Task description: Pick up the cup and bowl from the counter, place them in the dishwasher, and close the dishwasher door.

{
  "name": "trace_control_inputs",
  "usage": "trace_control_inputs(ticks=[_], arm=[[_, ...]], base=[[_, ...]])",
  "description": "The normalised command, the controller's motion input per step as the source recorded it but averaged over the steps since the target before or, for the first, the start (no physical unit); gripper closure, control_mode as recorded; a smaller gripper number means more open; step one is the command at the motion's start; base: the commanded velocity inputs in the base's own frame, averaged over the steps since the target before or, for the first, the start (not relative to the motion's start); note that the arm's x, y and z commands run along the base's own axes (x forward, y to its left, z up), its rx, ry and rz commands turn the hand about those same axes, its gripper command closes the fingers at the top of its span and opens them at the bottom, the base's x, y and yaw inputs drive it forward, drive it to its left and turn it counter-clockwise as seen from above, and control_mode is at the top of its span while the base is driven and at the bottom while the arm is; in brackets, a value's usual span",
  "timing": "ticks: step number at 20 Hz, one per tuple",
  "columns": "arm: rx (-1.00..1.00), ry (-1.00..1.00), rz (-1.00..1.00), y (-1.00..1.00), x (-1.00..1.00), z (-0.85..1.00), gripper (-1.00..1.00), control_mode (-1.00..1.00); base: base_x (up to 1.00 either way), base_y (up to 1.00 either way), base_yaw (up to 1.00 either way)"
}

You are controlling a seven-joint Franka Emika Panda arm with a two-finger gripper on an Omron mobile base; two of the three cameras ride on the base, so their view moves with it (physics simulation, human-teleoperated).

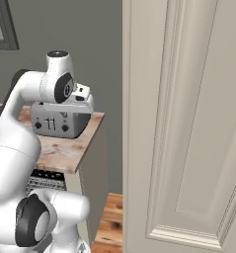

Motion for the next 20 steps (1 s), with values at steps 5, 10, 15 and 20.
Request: trace_control_inputs(ticks=[5, 10, 15, 20], arm=[[0.03, 0.00, 0.00, 0.04, 0.00, -0.09, -1.00, -1.00], [0.03, 0.00, 0.00, 0.25, 0.00, -0.18, -1.00, -1.00], [0.04, 0.00, 0.00, 0.29, 0.00, -0.21, -1.00, -1.00], [0.05, 0.00, 0.00, 0.35, 0.00, -0.26, -1.00, -1.00]], base=[[0.00, 0.00, 0.00], [0.00, 0.00, 0.00], [0.00, 0.00, 0.00], [0.00, 0.00, 0.00]])
